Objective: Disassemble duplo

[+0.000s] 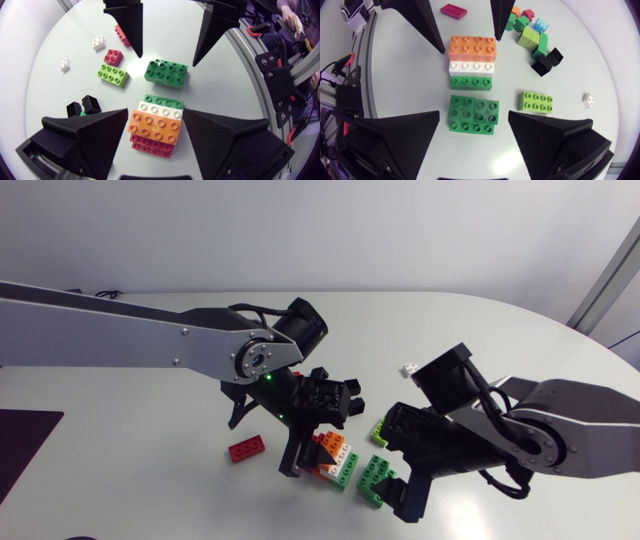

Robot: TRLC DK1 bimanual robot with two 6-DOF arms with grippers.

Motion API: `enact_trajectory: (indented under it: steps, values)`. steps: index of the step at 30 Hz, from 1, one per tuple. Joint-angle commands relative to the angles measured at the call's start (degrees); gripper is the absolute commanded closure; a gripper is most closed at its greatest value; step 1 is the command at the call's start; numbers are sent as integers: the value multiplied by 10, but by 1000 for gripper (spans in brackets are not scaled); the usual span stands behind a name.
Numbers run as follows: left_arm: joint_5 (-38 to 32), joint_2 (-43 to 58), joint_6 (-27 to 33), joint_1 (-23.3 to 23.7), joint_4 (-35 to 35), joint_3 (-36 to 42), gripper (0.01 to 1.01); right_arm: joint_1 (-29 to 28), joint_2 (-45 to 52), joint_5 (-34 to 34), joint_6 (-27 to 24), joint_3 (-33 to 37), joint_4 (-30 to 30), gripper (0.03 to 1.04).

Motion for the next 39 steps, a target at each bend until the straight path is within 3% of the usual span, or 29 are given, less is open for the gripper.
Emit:
enact_trajectory:
  steps: [1, 15, 29, 33, 37, 39]
  values:
    - [3, 9, -17, -15, -6, 10, 136, -3, -1, 10, -3, -35, -4, 59]
    - [6, 41, -38, -70, -4, 31, 141, -10, 36, 27, 12, -65, 57, 59]
    - [7, 66, -47, -83, 17, 28, 146, -2, 98, 28, 16, -58, 95, 69]
    - [7, 66, -47, -79, 19, 27, 146, 7, 109, 27, 18, -58, 97, 226]
    - [7, 64, -47, -72, 19, 25, 146, 11, 104, 23, 15, -60, 97, 610]
    - [8, 64, -47, -68, 19, 24, 146, 14, 91, 18, 13, -63, 96, 625]
